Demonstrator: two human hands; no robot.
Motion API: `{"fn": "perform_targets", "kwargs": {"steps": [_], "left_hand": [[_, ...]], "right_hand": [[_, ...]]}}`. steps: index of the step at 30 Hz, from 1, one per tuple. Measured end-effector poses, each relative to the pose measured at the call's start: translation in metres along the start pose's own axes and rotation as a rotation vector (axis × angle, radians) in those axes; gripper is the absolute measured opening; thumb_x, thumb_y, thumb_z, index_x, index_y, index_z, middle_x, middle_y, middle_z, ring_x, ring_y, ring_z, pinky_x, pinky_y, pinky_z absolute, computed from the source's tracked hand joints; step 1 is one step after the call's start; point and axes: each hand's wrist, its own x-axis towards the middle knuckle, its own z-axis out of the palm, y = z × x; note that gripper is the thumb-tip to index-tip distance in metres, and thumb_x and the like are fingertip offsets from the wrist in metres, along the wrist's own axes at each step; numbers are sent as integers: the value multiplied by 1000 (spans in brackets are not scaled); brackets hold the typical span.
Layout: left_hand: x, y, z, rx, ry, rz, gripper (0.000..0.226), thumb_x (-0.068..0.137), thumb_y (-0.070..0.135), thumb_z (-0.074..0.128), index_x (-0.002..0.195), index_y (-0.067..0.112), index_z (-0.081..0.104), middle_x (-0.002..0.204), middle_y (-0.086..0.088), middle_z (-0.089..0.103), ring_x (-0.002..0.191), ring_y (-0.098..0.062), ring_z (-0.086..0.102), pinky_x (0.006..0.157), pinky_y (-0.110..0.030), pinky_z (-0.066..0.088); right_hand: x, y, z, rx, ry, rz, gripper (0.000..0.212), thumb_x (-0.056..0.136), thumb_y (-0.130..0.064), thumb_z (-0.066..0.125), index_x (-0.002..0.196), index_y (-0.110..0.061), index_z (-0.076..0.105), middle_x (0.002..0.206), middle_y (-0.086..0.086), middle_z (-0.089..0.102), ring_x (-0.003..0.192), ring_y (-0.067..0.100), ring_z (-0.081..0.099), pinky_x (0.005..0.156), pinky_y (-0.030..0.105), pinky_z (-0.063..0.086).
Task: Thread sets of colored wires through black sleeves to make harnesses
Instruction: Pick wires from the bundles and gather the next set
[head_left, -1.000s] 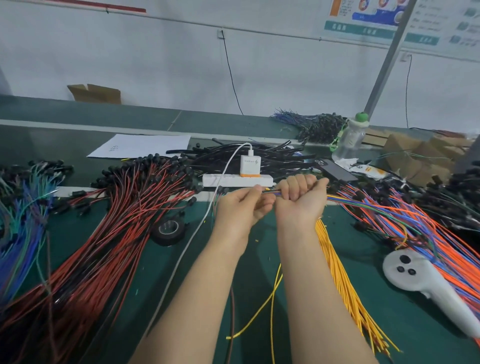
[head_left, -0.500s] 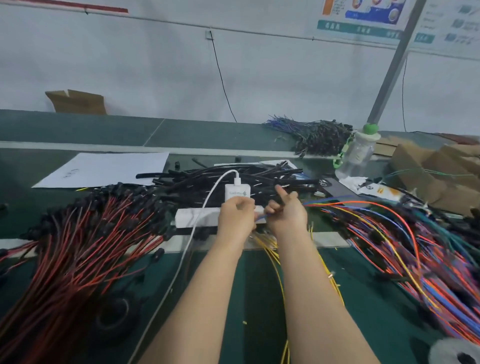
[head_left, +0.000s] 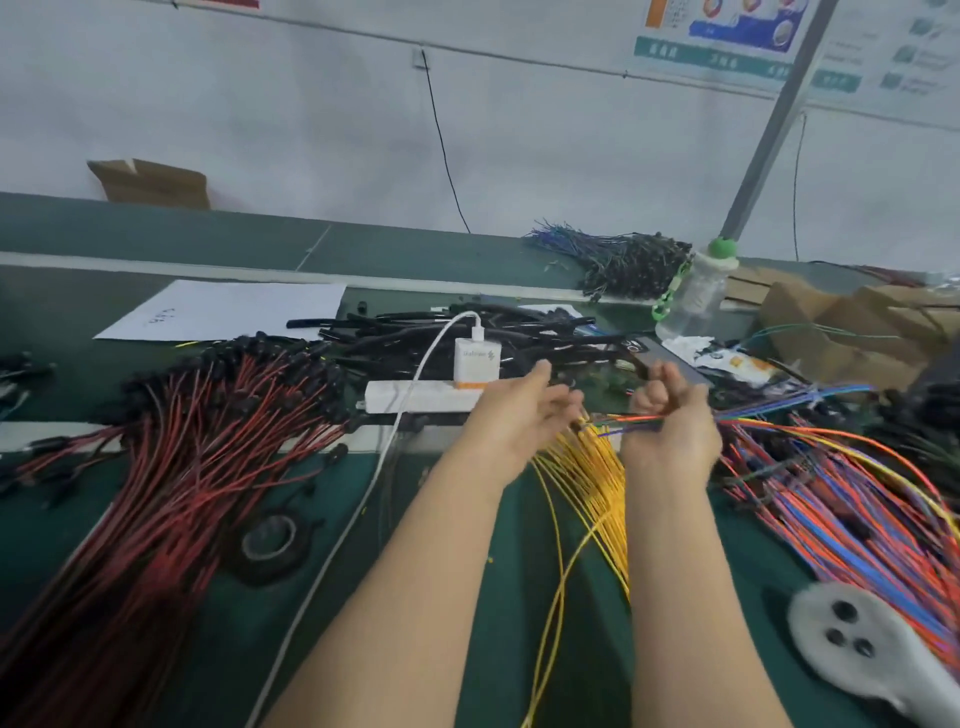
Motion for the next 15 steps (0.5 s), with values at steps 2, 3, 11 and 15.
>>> {"fn": "perform_targets", "kwargs": {"steps": [2,3,11,15], "left_hand": [[-13,-10,14,-32,-56,-87,16,99,13,47,101,-3,46,102,-20,53,56,-15,61,45,-18,51],[-16,-16,17,48,-44,-93,13,99,12,48,101,-1,47,97,-17,53,48,-12,59,42,-18,49],[0,-32,-25,614,324,183,15,93,13,56,78,9,57,66,-4,56,50,-14,58,78,-36,57],[27,-42,-9,399,231,119,29,92,5,58,119,-1,49,73,-7,56,57,-13,56,65,-28,56]], "right_hand": [[-19,-14,-10,4,-6,8,47,107,-24,25,75,-4,53,73,9,55,30,4,30,34,13,25],[-26,-18,-15,-13,-2,11,47,107,-25,24,75,-5,52,75,9,55,29,3,28,33,14,23],[-38,-21,-29,-121,35,83,48,107,-30,25,78,-6,55,75,11,57,26,4,22,29,15,18],[-28,-16,-31,-134,53,109,49,106,-32,27,78,-6,55,71,10,57,26,5,23,29,15,17]]}}
